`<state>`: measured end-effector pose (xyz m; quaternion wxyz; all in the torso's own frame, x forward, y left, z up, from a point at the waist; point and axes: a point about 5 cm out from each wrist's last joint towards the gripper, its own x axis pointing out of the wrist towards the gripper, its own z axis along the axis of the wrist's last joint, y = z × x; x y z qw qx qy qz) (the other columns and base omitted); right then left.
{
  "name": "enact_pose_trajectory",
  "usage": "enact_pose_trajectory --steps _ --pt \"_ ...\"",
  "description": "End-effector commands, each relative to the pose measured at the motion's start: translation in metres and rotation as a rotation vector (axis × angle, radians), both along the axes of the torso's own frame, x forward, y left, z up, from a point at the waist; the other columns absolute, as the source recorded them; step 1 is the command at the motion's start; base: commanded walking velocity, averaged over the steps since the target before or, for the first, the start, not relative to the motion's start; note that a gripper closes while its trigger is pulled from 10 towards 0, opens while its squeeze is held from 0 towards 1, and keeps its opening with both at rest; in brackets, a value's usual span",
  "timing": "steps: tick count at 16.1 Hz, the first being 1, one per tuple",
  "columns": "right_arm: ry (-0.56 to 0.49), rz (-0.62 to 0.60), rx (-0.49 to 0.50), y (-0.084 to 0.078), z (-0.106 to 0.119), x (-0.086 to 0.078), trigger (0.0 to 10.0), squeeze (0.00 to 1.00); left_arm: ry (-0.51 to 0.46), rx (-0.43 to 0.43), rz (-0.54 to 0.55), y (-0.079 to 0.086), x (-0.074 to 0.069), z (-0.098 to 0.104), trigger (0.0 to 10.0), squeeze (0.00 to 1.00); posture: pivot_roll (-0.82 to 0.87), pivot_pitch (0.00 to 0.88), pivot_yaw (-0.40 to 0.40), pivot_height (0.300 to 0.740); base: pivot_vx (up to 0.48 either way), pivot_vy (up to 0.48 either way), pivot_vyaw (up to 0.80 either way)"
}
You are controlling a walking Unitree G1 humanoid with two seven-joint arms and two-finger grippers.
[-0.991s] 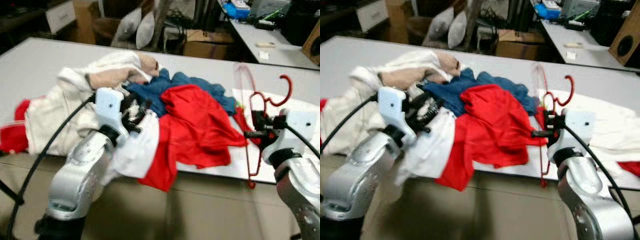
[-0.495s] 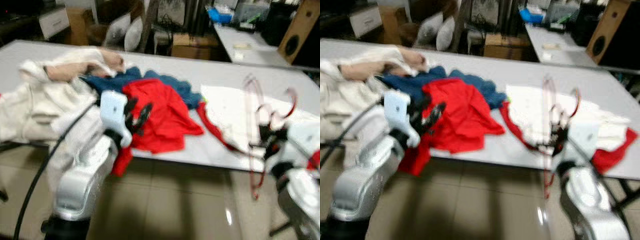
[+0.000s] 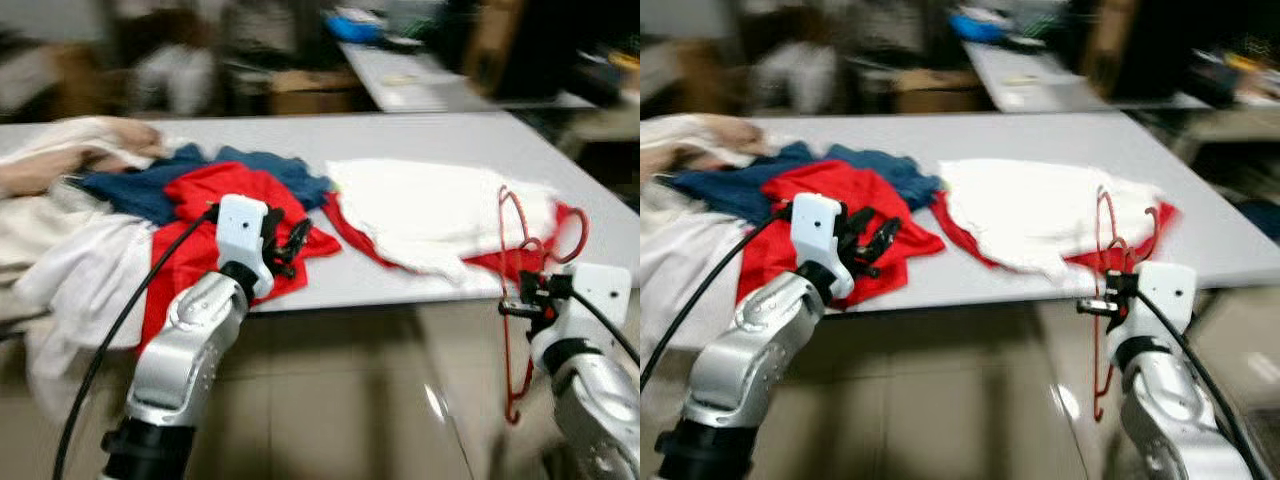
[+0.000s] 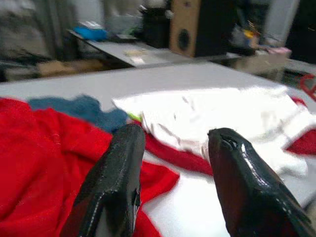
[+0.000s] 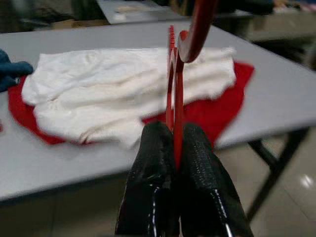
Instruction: Hang hanger
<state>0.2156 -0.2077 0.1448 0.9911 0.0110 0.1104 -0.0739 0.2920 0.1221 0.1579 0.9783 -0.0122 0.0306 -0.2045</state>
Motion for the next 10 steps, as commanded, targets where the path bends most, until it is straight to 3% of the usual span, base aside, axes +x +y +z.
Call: enact_pose_trajectory --steps 1,3,5,8,10 --pt "-0.017 0.004 0.002 0.001 0.003 0.003 10.0 0.0 0.008 0.004 0.021 0.004 0.003 -0.003 10.0 0.0 -0.03 0.0 -0.004 0.74 0.0 0.48 -0.8" --pt "-0.007 0.001 -0.003 0.0 0.001 0.004 10.0 0.0 0.025 -0.001 0.009 0.006 -0.002 -0.008 10.0 0.0 -0.03 0.0 -0.005 0.74 0.0 0.0 -0.8" --pt "0.005 -0.005 -0.014 -0.002 -0.004 0.004 10.0 0.0 0.028 0.072 -0.003 0.008 -0.008 -0.016 10.0 0.0 -0.02 0.0 -0.011 0.74 0.0 0.0 -0.77" --pt "0.043 0.096 -0.013 0.006 -0.01 0.002 10.0 0.0 -0.016 0.071 -0.028 0.006 -0.008 -0.014 10.0 0.0 -0.02 0.0 -0.018 0.74 0.213 0.0 0.0" --pt "0.008 0.07 -0.059 0.003 -0.007 0.005 10.0 0.0 -0.031 0.051 -0.048 -0.002 -0.008 -0.011 10.0 0.0 -0.01 0.0 -0.029 0.74 0.409 0.0 0.0"
